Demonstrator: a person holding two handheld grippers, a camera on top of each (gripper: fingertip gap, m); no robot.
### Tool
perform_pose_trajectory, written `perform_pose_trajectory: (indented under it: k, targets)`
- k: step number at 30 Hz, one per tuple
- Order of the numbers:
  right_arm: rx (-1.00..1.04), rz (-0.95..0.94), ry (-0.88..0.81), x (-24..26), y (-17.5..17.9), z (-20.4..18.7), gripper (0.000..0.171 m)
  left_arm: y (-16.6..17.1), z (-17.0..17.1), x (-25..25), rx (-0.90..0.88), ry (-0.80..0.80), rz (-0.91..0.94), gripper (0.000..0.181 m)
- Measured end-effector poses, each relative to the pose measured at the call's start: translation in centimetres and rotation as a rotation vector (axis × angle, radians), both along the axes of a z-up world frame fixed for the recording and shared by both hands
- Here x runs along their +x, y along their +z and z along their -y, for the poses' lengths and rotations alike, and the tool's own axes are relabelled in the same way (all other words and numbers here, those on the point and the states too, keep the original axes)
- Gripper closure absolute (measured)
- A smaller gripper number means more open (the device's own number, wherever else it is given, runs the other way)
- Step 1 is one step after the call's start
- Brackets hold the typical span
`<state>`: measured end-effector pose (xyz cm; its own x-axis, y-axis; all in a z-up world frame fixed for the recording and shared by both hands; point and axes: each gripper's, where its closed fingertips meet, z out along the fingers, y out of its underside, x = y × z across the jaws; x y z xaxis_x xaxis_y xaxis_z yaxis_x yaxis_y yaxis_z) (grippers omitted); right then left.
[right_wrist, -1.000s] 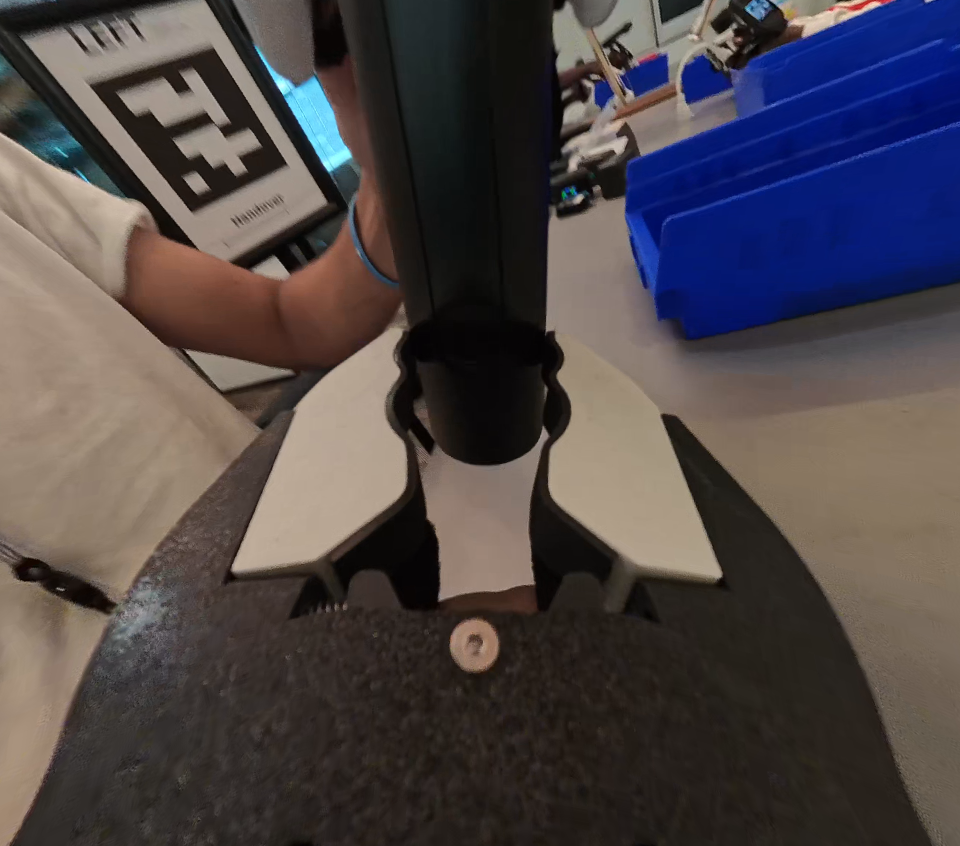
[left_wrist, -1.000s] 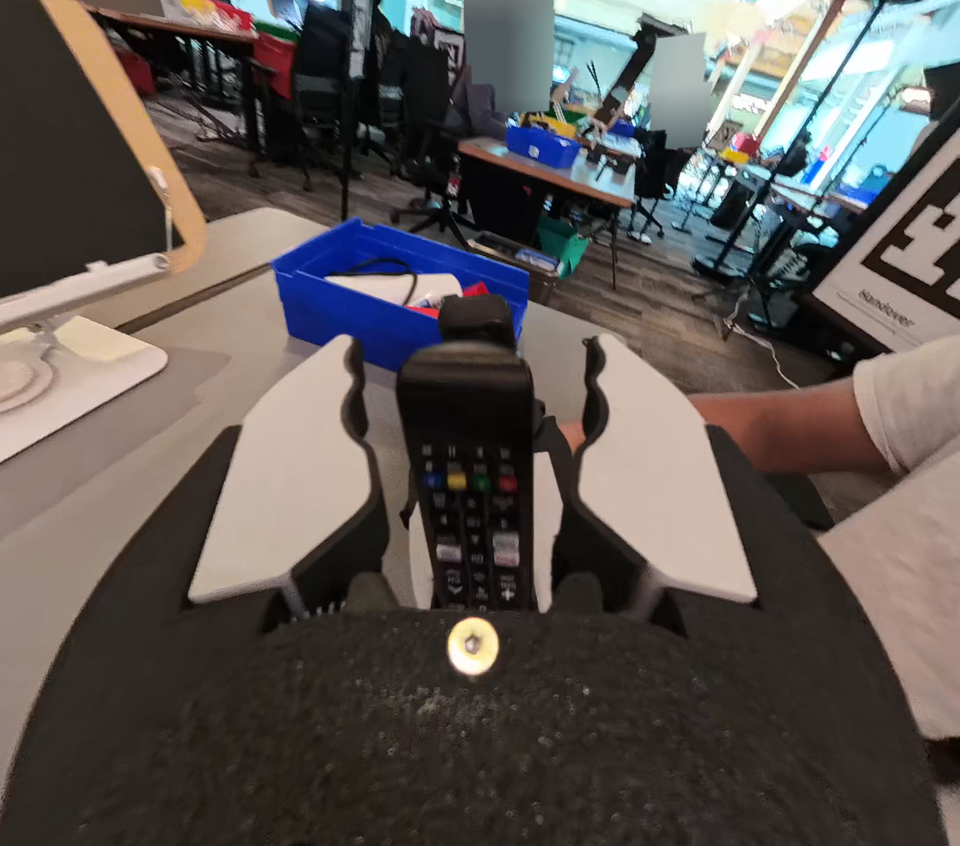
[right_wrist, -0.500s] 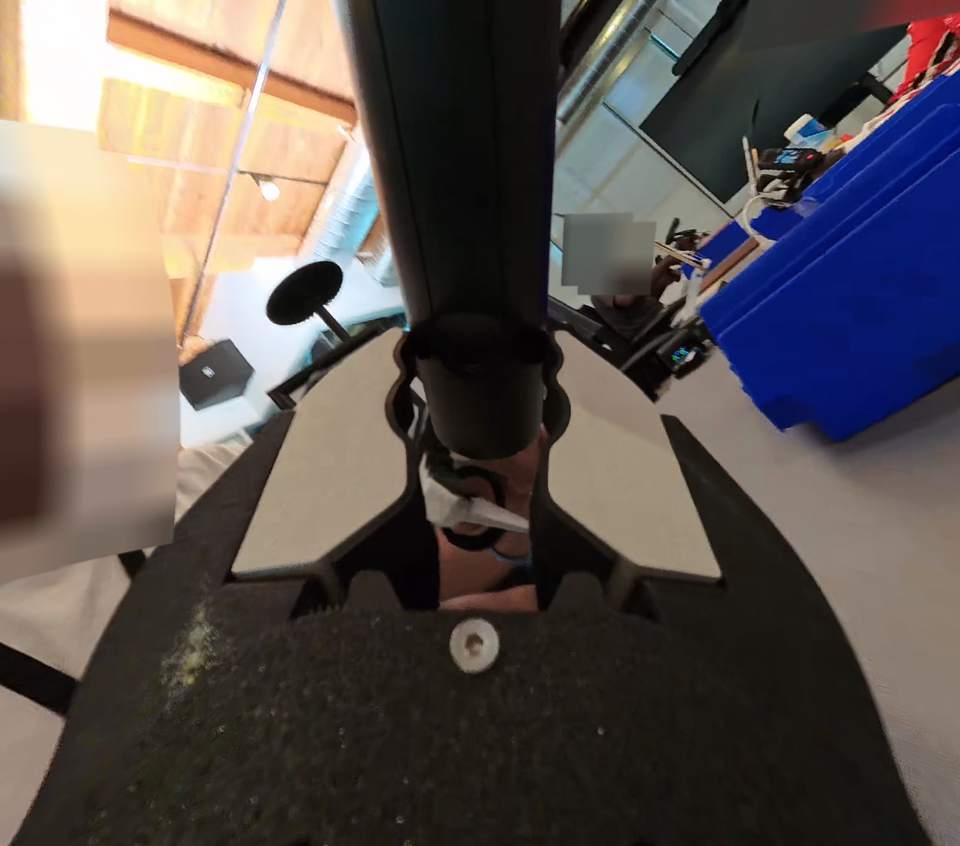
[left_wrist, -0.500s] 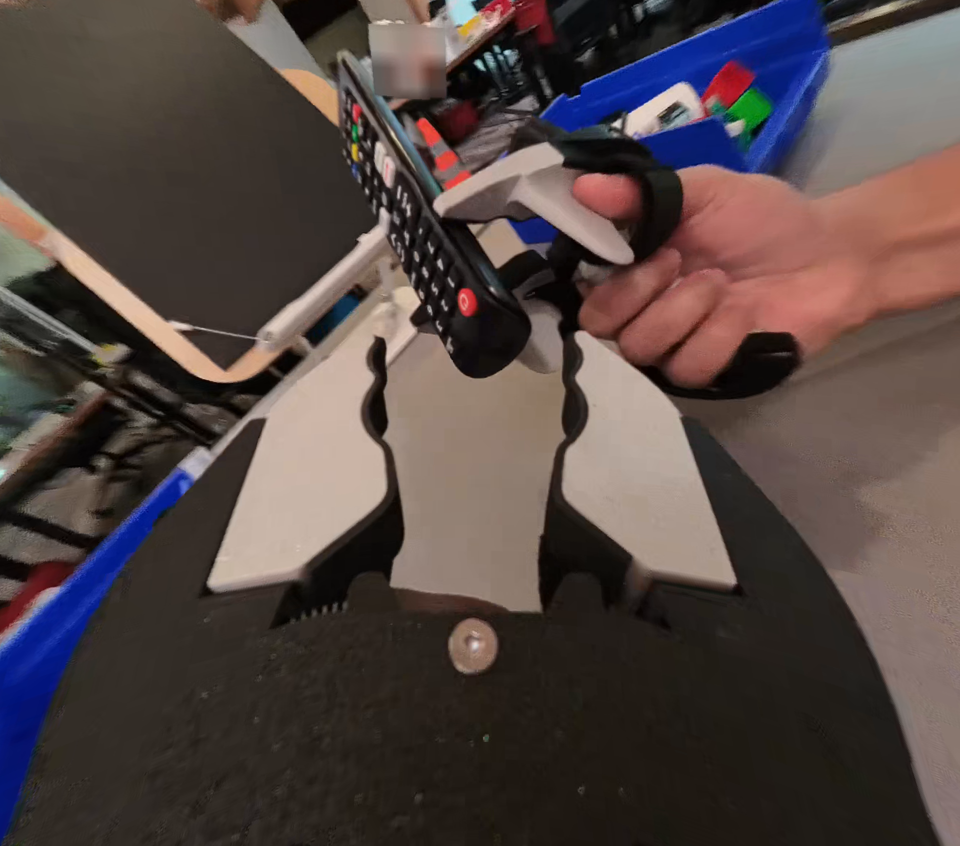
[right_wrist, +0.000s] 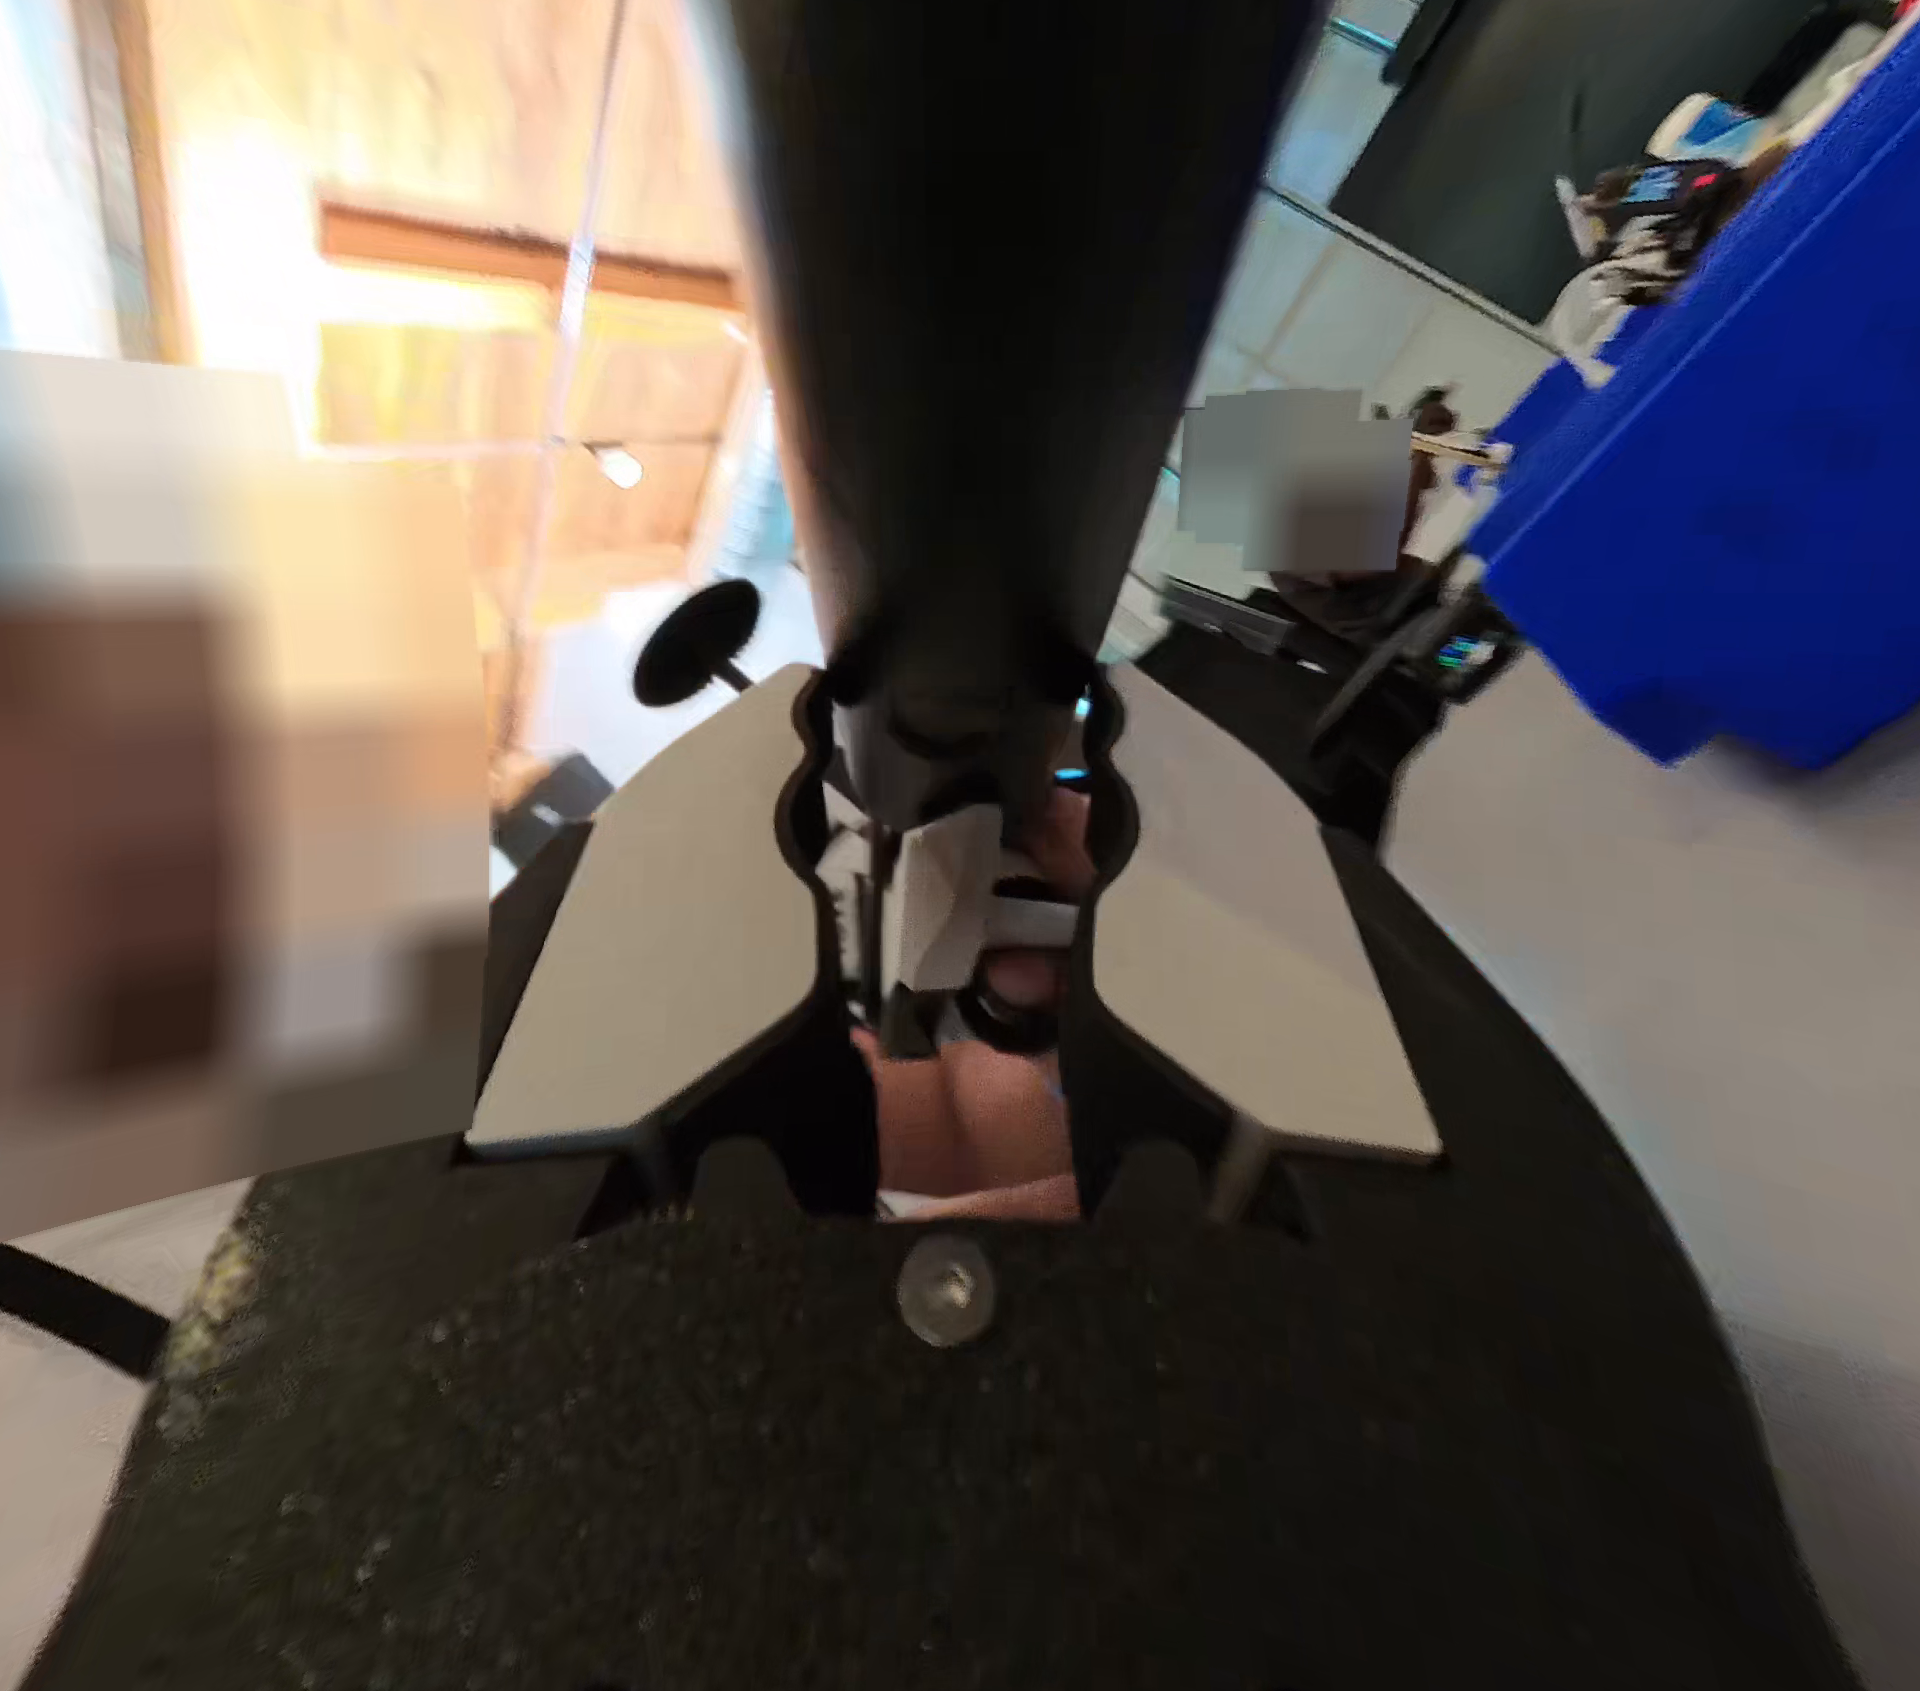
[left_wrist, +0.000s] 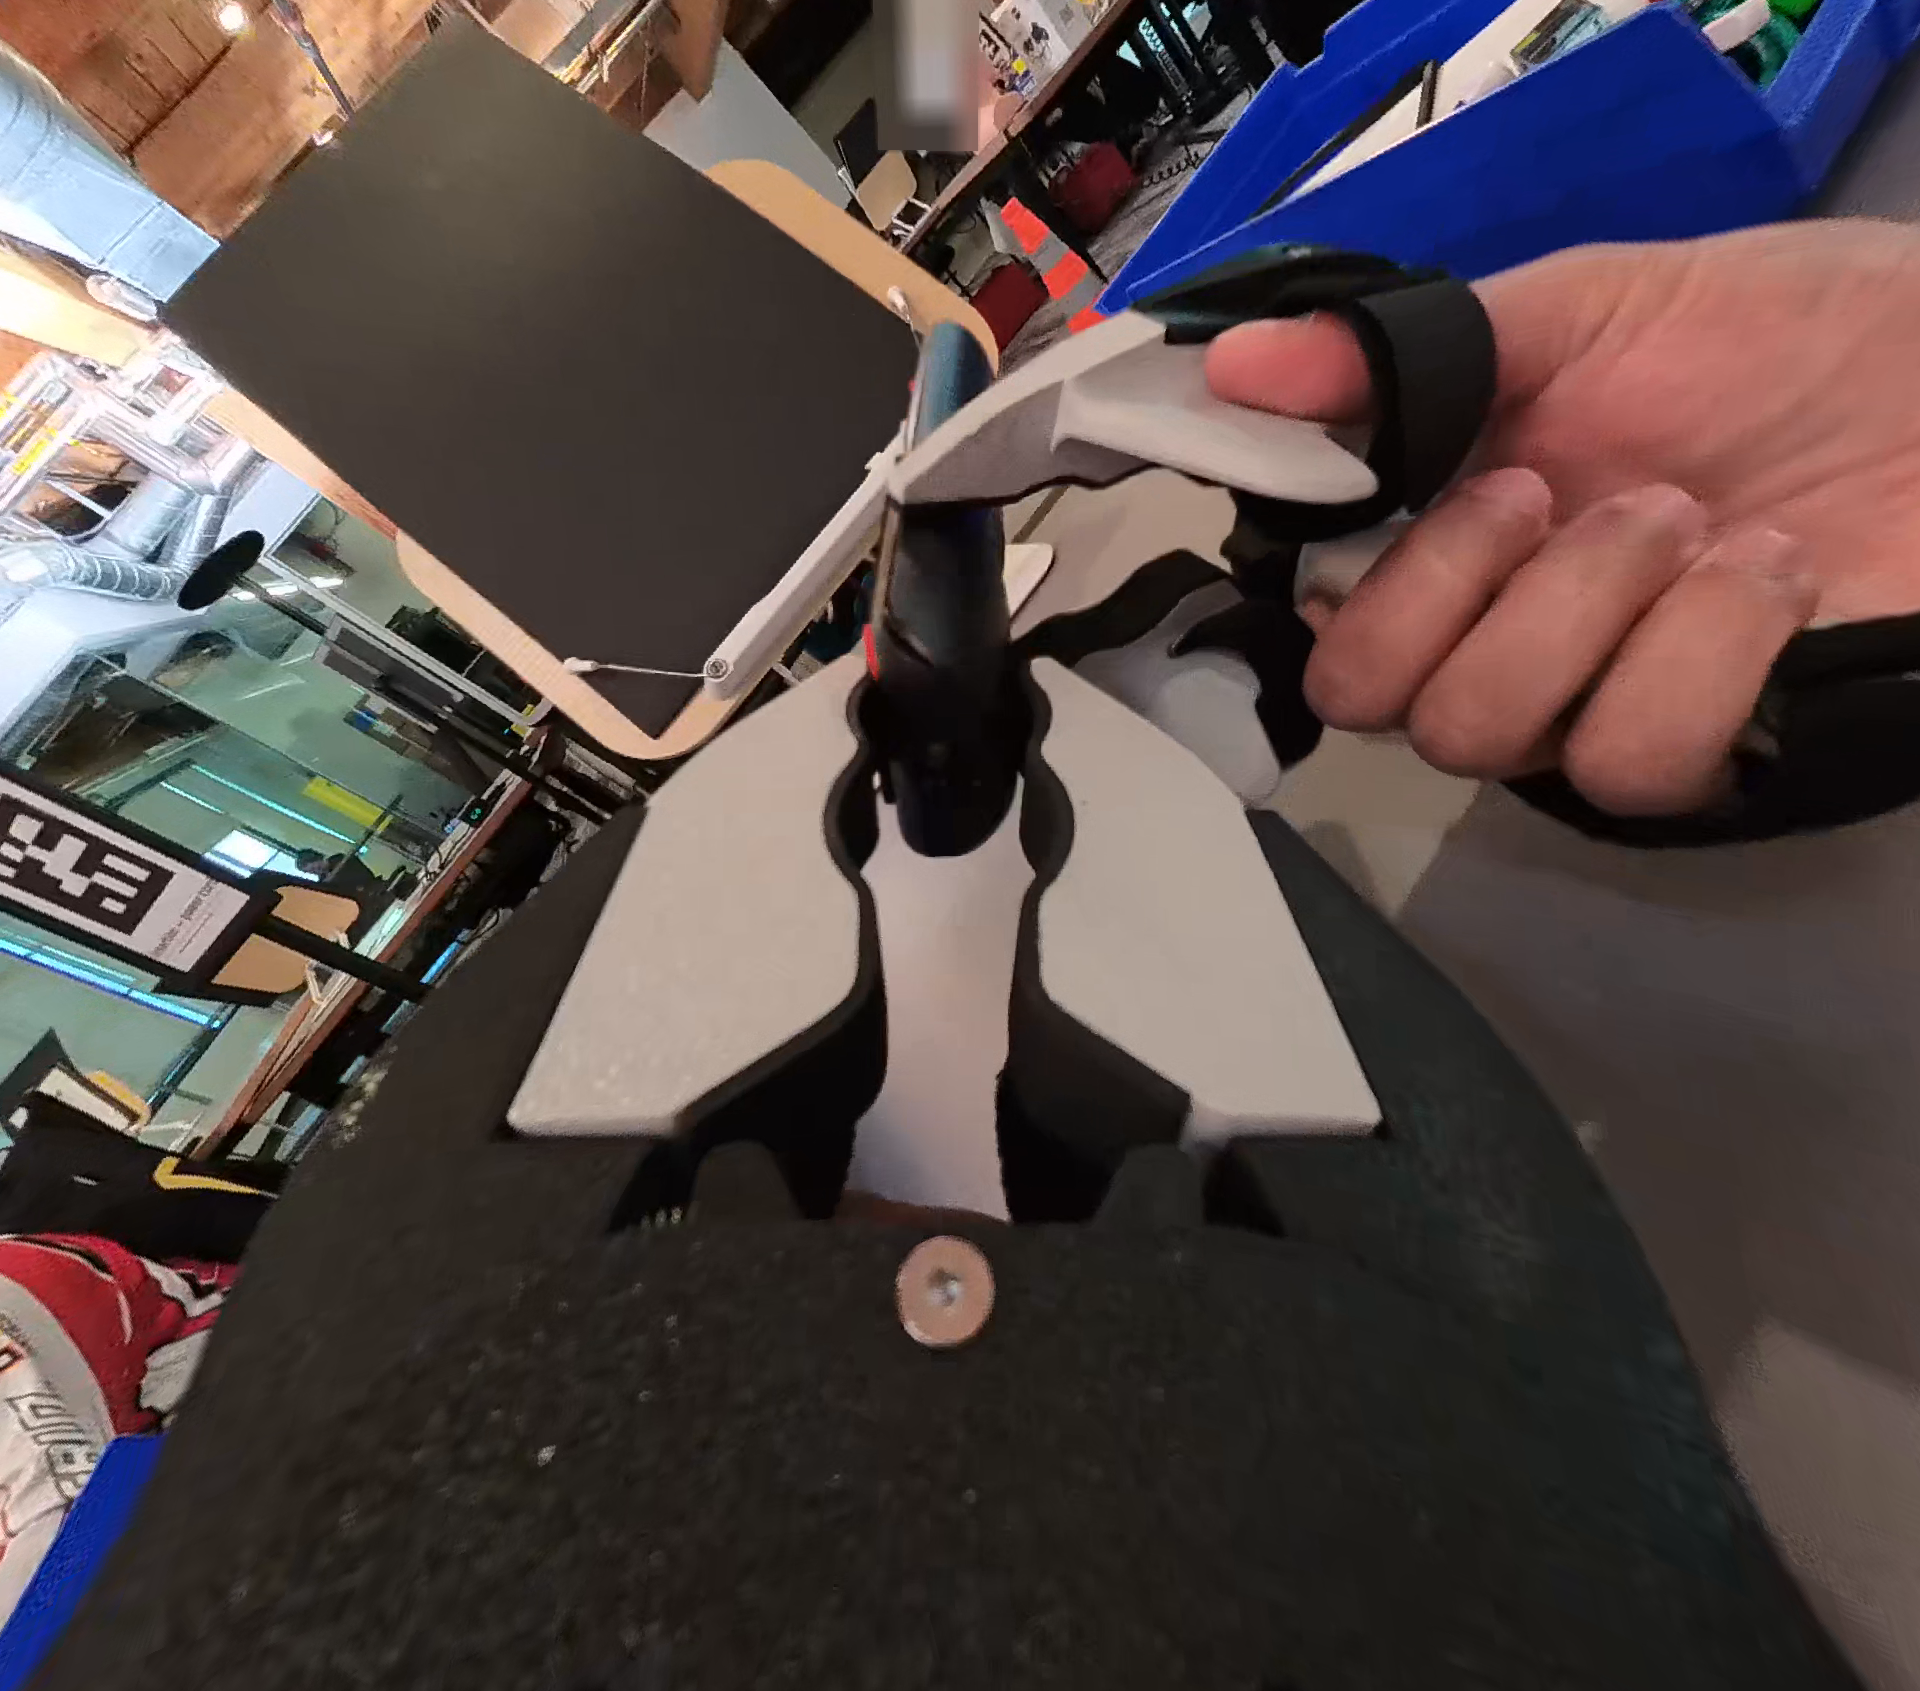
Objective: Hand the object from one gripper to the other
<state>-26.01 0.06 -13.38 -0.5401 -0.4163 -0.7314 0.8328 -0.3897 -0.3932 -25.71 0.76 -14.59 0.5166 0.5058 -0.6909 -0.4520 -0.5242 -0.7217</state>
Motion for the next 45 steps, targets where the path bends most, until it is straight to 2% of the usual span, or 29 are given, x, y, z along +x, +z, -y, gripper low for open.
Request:
perform_pose_trajectory:
  k: [1,3,6,9,11,12,14,16,19,23,25,26,29,31,34,37,40,41,45]
  targets:
    - [0.078,-0.061,-0.030,-0.1,-0.4,-0.1,0.125,0.0,0.2,-0.1,-0.002,0.002,-0.003,0.158]
    - [0.351,-0.232,-0.143,-1.0,-2.4,-0.5,0.114,0.1,0.8,-0.5,0.021,0.013,0.016,0.158]
    - [0.832,-0.538,-0.411,-3.9,-5.9,-3.1,0.104,0.0,2.2,-1.5,0.027,0.042,0.051,0.159]
    - [1.193,-0.890,-0.650,-5.5,-6.4,-5.8,0.099,-1.0,3.1,-2.7,-0.060,0.081,0.021,0.158]
    - [1.395,-1.153,-0.734,-5.5,-6.5,-6.6,0.104,-1.9,3.2,-3.1,-0.142,0.097,-0.019,0.158]
    - [1.468,-1.278,-0.723,-4.9,-6.9,-6.5,0.108,-2.2,3.1,-3.1,-0.183,0.105,-0.048,0.159]
    - [1.568,-1.531,-0.685,-3.6,-7.6,-5.7,0.127,-2.8,2.6,-3.0,-0.267,0.110,-0.106,0.158]
    - [1.639,-1.696,-0.691,-3.1,-7.7,-5.0,0.124,-3.6,1.9,-2.6,-0.335,0.094,-0.131,0.158]
    - [1.639,-1.770,-0.739,-2.6,-6.8,-4.1,0.117,-4.9,1.2,-2.1,-0.424,0.077,-0.166,0.158]
    - [1.689,-1.865,-0.729,-2.7,-7.4,-3.5,0.124,-5.7,0.1,-0.7,-0.486,0.023,-0.198,0.158]
    - [1.707,-1.868,-0.739,-2.9,-7.8,-3.4,0.139,-5.9,-0.7,0.4,-0.499,-0.016,-0.209,0.158]
    - [1.710,-1.875,-0.690,-2.8,-8.5,-3.3,0.145,-6.1,-1.0,0.9,-0.515,-0.032,-0.220,0.158]
    - [1.707,-1.804,-0.653,-3.0,-9.5,-3.3,0.147,-6.5,-1.1,1.1,-0.490,-0.042,-0.174,0.158]
    - [1.714,-1.756,-0.690,-3.8,-9.5,-3.9,0.147,-5.8,-1.1,1.8,-0.348,-0.122,-0.065,0.159]
    - [1.639,-1.591,-0.769,-5.0,-8.5,-5.6,0.147,-4.4,-0.2,1.6,-0.091,-0.215,0.233,0.157]
    - [1.267,-1.306,-0.771,-3.9,-5.5,-5.6,0.148,-3.2,0.5,0.9,0.167,-0.329,0.543,0.154]
    - [0.787,-0.999,-0.652,-1.7,-1.3,-5.1,0.148,-3.5,0.7,0.2,0.345,-0.423,0.857,0.128]
    - [0.666,-0.925,-0.635,-1.2,-0.1,-5.3,0.148,-3.5,0.7,0.2,0.381,-0.457,0.924,0.126]
    - [0.365,-0.770,-0.495,0.7,2.2,-5.2,0.148,-2.4,1.0,0.1,0.465,-0.522,0.949,0.122]
